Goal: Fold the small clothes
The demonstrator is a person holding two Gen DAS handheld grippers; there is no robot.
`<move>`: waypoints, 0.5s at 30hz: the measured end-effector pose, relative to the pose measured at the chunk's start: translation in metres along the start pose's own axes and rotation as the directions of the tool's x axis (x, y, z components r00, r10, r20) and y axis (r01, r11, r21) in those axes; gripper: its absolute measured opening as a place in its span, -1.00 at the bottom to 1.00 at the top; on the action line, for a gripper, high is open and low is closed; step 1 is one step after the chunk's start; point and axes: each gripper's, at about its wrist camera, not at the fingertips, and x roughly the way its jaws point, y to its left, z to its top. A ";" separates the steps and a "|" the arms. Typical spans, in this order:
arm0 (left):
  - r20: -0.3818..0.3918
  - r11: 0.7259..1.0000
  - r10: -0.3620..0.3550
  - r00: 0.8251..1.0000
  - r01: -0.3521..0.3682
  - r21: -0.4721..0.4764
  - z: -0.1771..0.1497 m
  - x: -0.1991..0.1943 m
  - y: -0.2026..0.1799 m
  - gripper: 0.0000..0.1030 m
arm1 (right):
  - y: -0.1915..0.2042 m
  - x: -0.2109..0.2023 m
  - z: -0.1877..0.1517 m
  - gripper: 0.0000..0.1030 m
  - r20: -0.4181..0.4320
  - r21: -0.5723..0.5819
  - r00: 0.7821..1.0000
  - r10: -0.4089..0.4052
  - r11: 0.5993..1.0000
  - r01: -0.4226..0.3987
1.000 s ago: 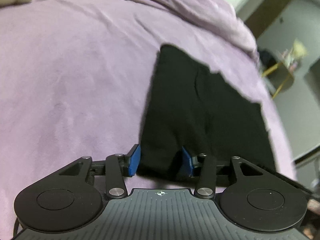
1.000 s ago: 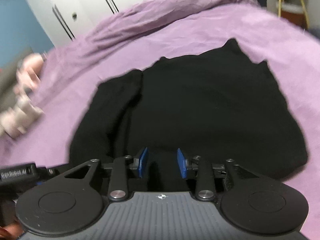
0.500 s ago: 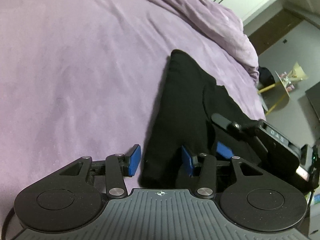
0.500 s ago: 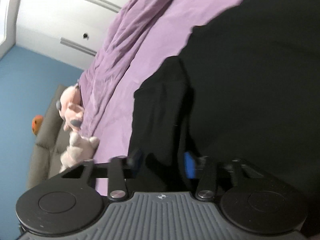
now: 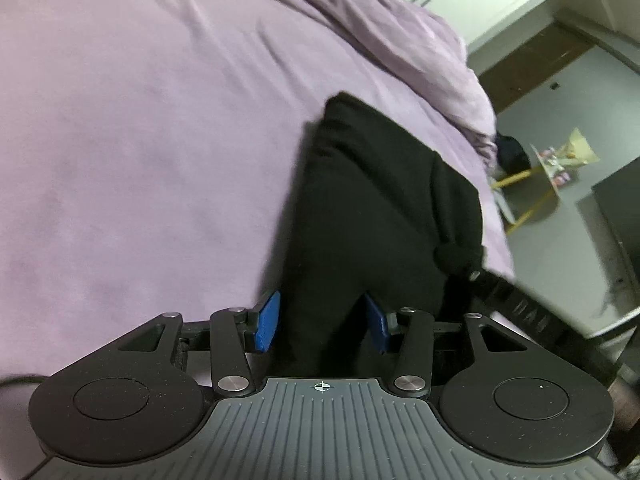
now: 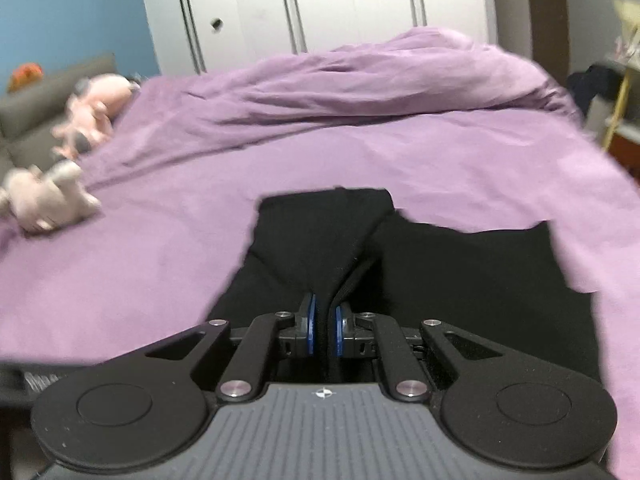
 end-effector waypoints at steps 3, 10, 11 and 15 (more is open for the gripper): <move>-0.062 0.998 -0.057 0.996 0.058 0.027 -0.004 0.017 -0.017 0.07 | -0.035 0.013 -0.013 -0.83 -0.088 0.027 0.989 -0.120 0.992 0.123; -0.017 0.996 -0.055 0.998 0.056 0.069 -0.016 0.002 -0.013 0.02 | -0.110 0.010 -0.032 -0.54 -0.072 0.364 0.987 0.144 0.925 -0.108; -0.005 0.997 -0.012 1.000 0.012 0.074 -0.016 0.001 -0.011 0.03 | -0.112 0.009 -0.034 -0.43 -0.060 0.390 0.984 0.169 0.911 -0.133; -0.042 0.994 0.084 0.996 -0.081 0.077 -0.017 0.009 -0.004 0.03 | -0.108 0.013 -0.039 -0.30 -0.032 0.467 0.975 0.222 0.866 -0.181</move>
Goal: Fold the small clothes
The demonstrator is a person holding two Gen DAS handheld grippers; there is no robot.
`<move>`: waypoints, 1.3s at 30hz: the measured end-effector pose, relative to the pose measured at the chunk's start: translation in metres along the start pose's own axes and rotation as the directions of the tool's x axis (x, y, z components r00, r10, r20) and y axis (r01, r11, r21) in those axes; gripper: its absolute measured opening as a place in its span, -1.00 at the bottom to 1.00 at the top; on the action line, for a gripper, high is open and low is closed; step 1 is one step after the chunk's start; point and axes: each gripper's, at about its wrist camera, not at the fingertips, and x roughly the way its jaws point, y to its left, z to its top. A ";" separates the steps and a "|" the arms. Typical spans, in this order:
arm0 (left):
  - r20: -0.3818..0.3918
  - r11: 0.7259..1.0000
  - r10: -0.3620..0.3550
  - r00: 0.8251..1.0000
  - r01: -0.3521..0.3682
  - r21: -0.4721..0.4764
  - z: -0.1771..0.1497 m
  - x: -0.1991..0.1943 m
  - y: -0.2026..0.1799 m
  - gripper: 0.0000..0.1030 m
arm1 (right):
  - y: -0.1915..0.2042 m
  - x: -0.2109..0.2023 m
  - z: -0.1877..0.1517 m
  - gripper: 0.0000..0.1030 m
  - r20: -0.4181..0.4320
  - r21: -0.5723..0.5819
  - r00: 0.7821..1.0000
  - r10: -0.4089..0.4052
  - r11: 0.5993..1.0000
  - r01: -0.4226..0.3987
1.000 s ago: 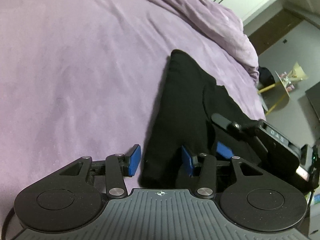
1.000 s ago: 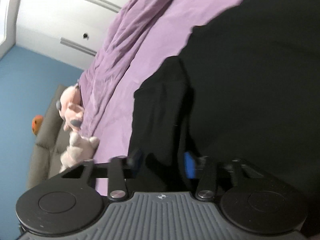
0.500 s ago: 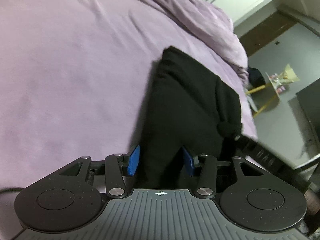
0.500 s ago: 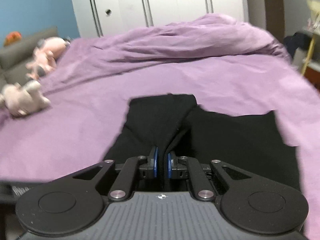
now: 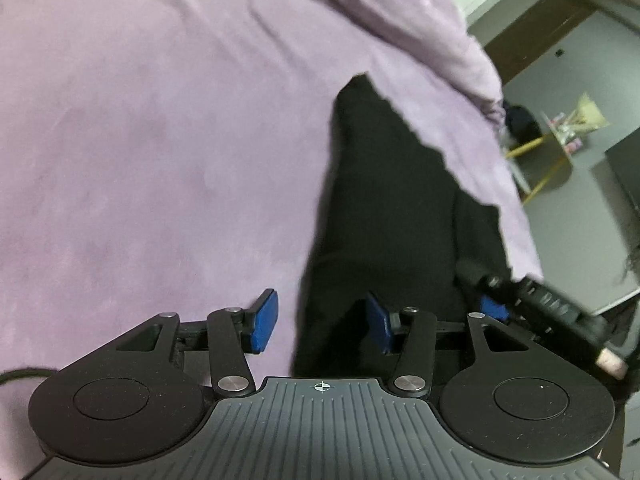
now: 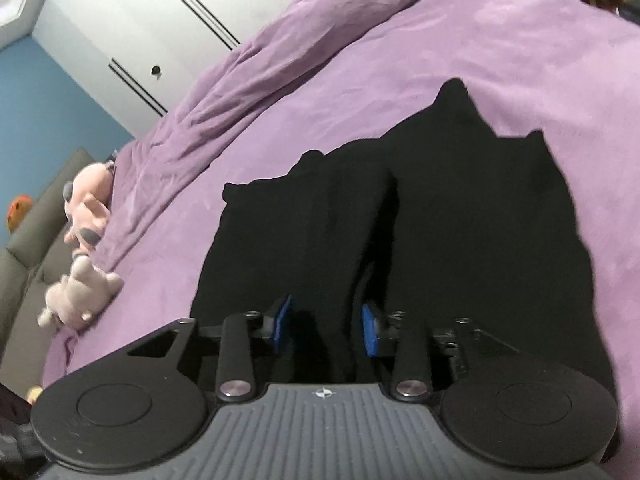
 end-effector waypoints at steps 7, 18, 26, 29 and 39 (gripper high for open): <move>-0.024 0.998 -0.011 1.000 0.012 0.064 -0.012 0.007 -0.020 0.04 | 0.040 0.004 0.002 -0.82 0.091 -0.263 0.982 -0.165 0.947 0.183; -0.041 0.964 0.031 0.999 -0.019 0.264 -0.037 0.006 -0.056 0.05 | -0.015 -0.034 0.019 -0.75 0.166 -0.232 0.921 -0.352 0.894 0.383; -0.040 0.926 0.057 0.998 -0.038 0.375 -0.053 0.003 -0.063 0.09 | -0.051 -0.112 -0.014 0.24 0.186 0.011 0.978 -0.091 0.996 0.090; -0.021 0.918 0.089 0.996 -0.074 0.389 -0.059 0.008 -0.069 0.11 | -0.062 -0.113 -0.029 0.03 0.154 0.067 0.983 -0.097 0.994 0.088; 0.007 0.907 0.156 0.988 -0.146 0.395 -0.060 0.017 -0.082 0.09 | -0.075 -0.124 -0.031 -0.77 0.178 0.202 0.983 0.036 0.977 -0.072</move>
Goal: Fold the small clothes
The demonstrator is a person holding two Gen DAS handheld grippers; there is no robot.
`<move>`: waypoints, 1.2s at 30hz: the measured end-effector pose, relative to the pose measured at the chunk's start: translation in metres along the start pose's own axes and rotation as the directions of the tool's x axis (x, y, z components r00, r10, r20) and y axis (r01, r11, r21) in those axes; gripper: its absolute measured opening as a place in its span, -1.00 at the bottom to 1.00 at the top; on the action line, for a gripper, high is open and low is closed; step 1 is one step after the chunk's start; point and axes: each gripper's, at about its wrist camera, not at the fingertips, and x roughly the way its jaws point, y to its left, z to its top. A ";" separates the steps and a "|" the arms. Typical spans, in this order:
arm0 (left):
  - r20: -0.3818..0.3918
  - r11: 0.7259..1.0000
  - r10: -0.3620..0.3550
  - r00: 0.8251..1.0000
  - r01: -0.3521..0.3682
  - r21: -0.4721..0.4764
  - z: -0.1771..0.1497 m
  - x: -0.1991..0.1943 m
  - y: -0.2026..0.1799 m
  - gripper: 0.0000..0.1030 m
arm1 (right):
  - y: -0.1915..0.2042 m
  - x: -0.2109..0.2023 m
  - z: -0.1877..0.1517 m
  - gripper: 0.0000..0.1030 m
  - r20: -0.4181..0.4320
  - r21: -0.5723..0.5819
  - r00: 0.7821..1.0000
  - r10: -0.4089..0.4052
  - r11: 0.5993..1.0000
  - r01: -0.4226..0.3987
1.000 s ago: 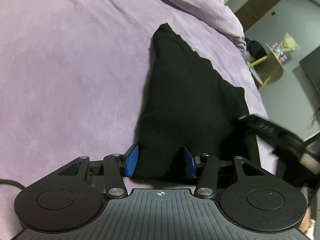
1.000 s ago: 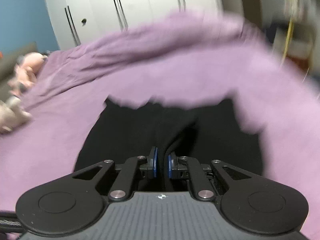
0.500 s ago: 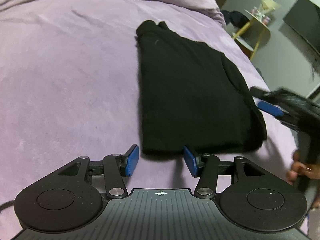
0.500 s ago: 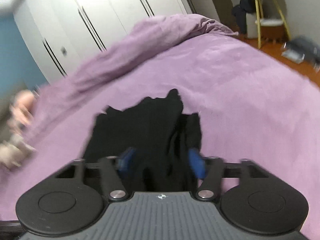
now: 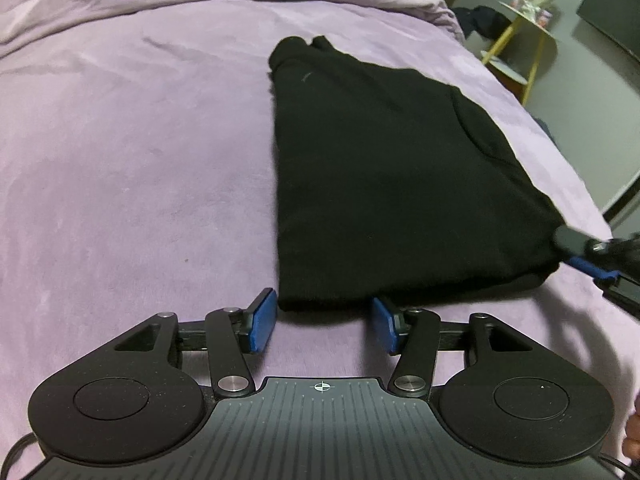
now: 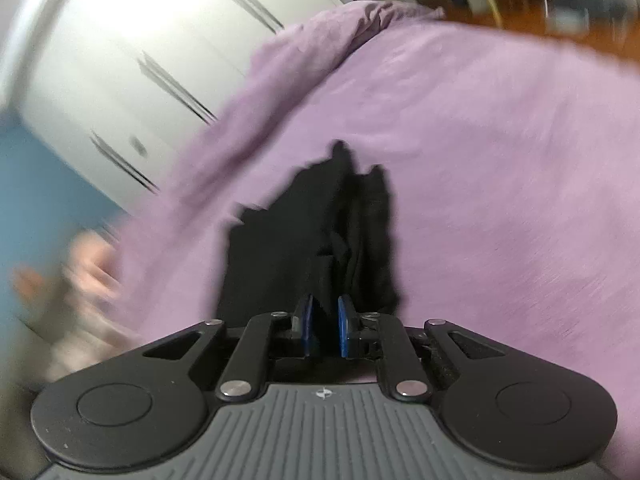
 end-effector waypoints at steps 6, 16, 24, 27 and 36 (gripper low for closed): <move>-0.010 0.998 0.001 1.000 -0.002 -0.060 0.004 0.002 0.008 0.06 | -0.014 0.014 -0.013 -0.76 -0.055 -0.079 0.983 -0.175 0.982 0.170; -0.019 0.999 0.019 1.000 -0.019 -0.038 0.007 0.003 0.005 0.05 | -0.012 0.007 -0.010 -0.27 -0.025 0.000 0.996 -0.086 0.996 0.086; -0.022 0.999 0.017 1.000 -0.018 -0.035 0.007 0.004 0.005 0.06 | 0.002 0.024 -0.009 -0.21 -0.002 -0.044 0.994 -0.107 0.993 0.107; -0.025 0.999 0.013 1.000 -0.014 -0.036 0.008 0.004 0.007 0.06 | 0.008 0.028 -0.007 -0.44 -0.001 -0.067 0.991 -0.131 0.989 0.131; 0.004 0.998 -0.005 1.000 0.005 -0.069 0.012 -0.005 0.015 -0.01 | -0.018 0.021 -0.001 -0.85 -0.035 0.157 0.997 0.072 0.985 -0.065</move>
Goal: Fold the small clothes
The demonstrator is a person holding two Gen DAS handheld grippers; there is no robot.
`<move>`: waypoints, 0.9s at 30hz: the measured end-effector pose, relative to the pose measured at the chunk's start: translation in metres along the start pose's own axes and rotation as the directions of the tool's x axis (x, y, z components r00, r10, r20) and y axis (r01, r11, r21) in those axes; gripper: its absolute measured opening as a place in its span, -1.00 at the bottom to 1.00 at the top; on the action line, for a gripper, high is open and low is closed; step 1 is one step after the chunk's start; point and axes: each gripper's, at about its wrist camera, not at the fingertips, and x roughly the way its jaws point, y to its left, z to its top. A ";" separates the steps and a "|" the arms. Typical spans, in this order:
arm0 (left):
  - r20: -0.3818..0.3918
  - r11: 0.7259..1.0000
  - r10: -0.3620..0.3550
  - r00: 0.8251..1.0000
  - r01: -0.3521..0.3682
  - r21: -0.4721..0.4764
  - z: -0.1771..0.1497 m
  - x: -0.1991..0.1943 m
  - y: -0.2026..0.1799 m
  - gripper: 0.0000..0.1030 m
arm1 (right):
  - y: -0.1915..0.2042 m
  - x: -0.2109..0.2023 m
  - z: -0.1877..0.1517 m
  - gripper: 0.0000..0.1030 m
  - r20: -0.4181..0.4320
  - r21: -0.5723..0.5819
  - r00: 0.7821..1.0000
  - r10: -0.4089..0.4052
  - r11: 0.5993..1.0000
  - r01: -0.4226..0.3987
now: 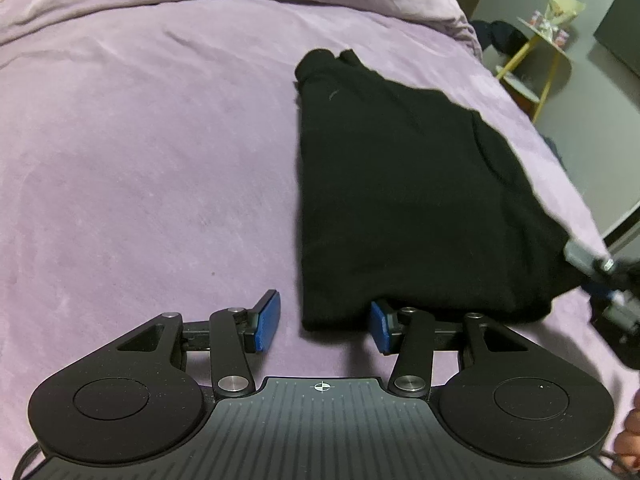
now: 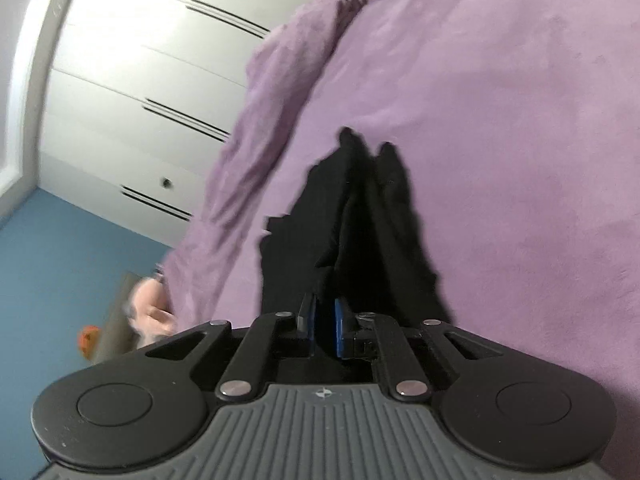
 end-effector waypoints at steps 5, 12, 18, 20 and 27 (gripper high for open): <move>0.003 1.000 -0.021 1.000 0.021 -0.021 0.002 -0.003 0.004 -0.01 | -0.002 0.001 -0.002 -0.87 -0.009 -0.059 0.991 -0.135 0.989 0.135; 0.022 1.000 -0.021 1.000 0.022 -0.004 0.003 -0.015 0.004 -0.02 | 0.024 0.001 -0.006 -0.90 0.069 -0.348 0.920 -0.386 0.855 0.385; 0.070 0.989 -0.127 0.989 0.131 -0.061 0.018 -0.030 0.031 0.11 | -0.006 -0.021 0.023 0.04 0.065 -0.171 0.980 -0.188 0.965 0.197; 0.061 0.970 -0.190 0.980 0.197 -0.145 0.028 -0.020 0.041 0.16 | -0.010 -0.009 0.034 0.23 0.011 -0.153 0.991 -0.137 0.979 0.137; 0.002 0.933 -0.241 0.971 0.232 -0.274 0.057 0.040 0.050 0.15 | -0.020 0.045 0.064 0.22 -0.145 -0.019 0.988 -0.050 0.999 0.048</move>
